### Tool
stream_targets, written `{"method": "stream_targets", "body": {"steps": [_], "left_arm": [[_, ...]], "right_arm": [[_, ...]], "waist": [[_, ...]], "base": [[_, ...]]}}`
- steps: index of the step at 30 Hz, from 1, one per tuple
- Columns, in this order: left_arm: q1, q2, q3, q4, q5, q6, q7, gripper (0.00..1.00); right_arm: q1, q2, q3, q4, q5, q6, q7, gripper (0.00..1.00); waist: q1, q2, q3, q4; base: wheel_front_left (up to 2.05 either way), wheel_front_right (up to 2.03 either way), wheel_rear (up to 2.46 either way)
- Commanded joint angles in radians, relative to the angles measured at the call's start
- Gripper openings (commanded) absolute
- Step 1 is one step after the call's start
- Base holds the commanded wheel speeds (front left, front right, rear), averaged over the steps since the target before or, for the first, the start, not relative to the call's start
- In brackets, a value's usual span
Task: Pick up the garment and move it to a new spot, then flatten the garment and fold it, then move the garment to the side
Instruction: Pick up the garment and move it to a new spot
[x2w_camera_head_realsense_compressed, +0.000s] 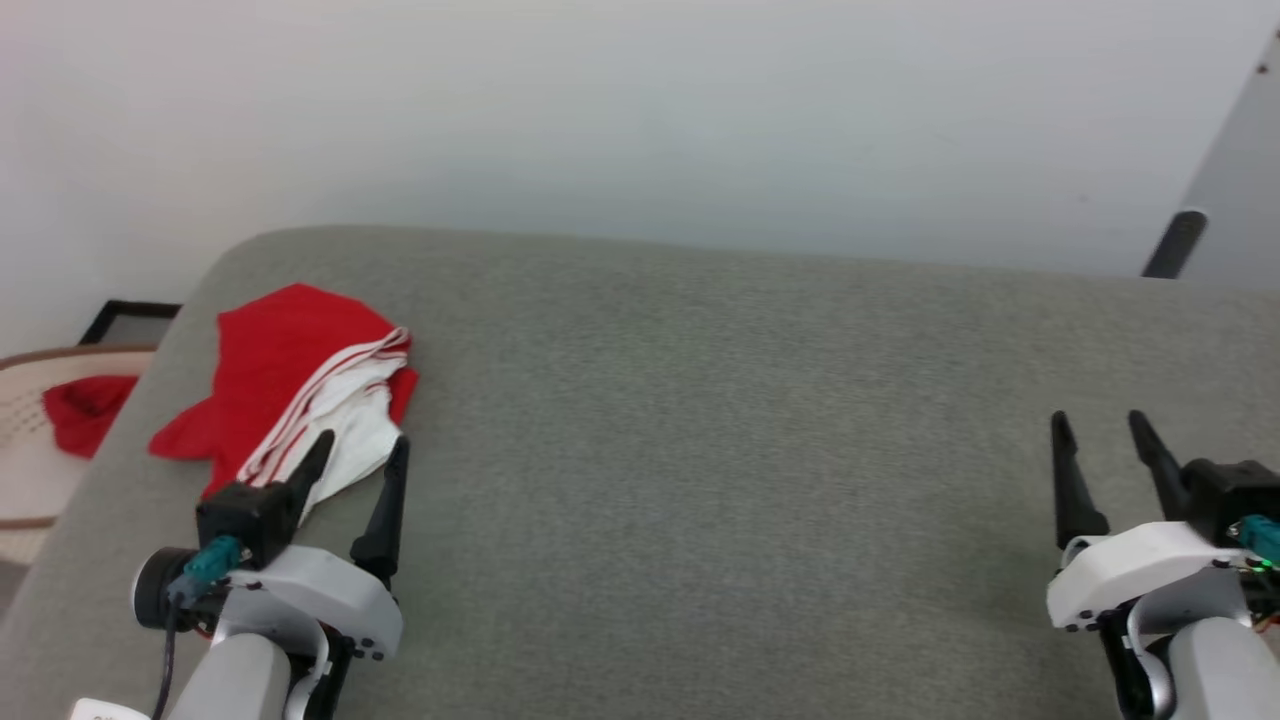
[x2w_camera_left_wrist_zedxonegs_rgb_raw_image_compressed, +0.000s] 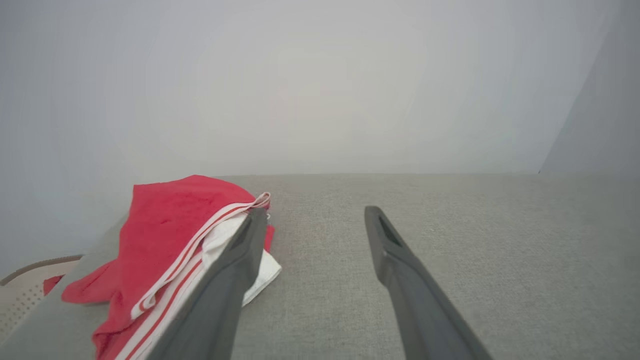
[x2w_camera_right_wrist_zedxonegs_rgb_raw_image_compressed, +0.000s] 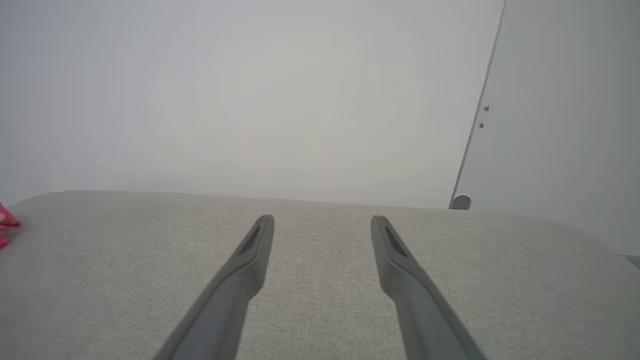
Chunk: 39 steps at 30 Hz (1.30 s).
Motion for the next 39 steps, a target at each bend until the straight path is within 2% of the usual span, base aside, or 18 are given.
{"method": "stream_targets", "body": {"steps": [1, 15, 20, 31, 39], "left_arm": [[-0.001, -0.008, 0.013, 0.007, 0.003, -0.003, 0.0, 1.0], [0.033, -0.055, 0.101, -0.001, 0.062, 0.011, 0.001, 1.0], [0.048, -0.066, 0.123, -0.006, 0.082, 0.015, 0.001, 1.0], [0.135, -0.102, 0.296, -0.099, 0.075, 0.041, 0.001, 1.0], [0.173, -0.131, 0.349, -0.139, 0.094, 0.032, 0.001, 1.0]], "right_arm": [[0.014, 0.006, 0.021, 0.004, 0.013, 0.001, -0.008, 1.0], [-0.019, 0.018, 0.13, 0.047, 0.059, 0.001, -0.026, 1.0], [-0.021, 0.025, 0.158, 0.061, 0.073, 0.001, -0.036, 1.0], [-0.184, 0.05, 0.356, 0.179, 0.115, 0.001, -0.043, 1.0], [-0.247, 0.056, 0.425, 0.255, 0.157, 0.001, -0.061, 1.0]], "waist": [[0.0, 0.0, 0.001, 0.053], [0.0, 0.0, 0.013, 0.336], [0.0, 0.0, 0.006, 0.412], [0.0, 0.0, 0.069, 0.454], [0.0, 0.0, 0.079, 0.458]], "base": [[0.0, 0.0, 0.0], [0.0, 0.0, 0.0], [0.0, 0.0, 0.0], [0.0, 0.0, 0.0], [0.0, 0.0, 0.0]]}}
